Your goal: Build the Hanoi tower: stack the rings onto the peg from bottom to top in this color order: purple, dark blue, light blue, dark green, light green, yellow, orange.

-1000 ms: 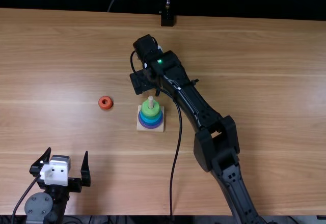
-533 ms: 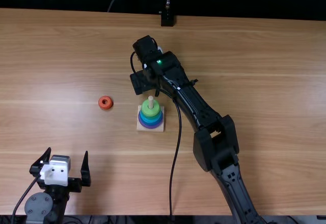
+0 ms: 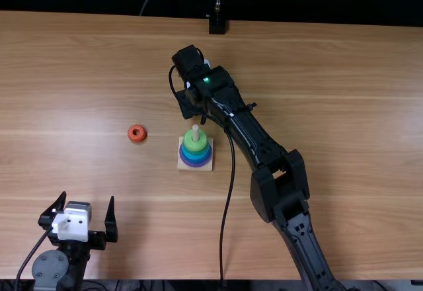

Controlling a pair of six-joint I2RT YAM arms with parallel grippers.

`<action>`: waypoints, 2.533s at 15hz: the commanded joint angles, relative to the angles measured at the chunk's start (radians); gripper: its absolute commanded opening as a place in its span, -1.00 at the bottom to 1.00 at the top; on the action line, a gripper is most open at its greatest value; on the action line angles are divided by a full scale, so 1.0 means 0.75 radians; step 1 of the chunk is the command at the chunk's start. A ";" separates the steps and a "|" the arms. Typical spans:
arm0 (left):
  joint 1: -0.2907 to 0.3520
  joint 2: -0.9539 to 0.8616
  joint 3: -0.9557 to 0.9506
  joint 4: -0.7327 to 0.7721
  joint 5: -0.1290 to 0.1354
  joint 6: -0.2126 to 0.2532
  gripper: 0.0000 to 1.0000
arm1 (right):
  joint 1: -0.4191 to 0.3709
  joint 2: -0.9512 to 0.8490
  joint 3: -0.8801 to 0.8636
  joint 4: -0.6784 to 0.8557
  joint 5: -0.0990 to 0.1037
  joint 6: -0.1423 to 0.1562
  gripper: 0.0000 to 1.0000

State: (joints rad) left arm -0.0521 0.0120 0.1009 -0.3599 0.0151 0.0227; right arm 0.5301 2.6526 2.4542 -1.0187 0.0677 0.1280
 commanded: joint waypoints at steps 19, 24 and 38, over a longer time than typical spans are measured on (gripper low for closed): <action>0.010 -0.016 -0.135 -0.114 0.022 0.011 1.00 | 0.001 -0.727 -0.382 0.017 -0.004 -0.095 -1.00; 0.010 -0.016 -0.135 -0.114 0.022 0.011 1.00 | 0.015 -0.833 -0.450 -0.008 -0.004 -0.097 -1.00; 0.010 -0.016 -0.135 -0.114 0.022 0.011 1.00 | 0.148 -0.941 -0.474 -0.236 -0.007 -0.095 -1.00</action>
State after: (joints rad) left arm -0.0521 0.0116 0.1009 -0.3599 0.0151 0.0223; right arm 0.6224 1.9789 2.1067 -1.1938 0.0635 0.0578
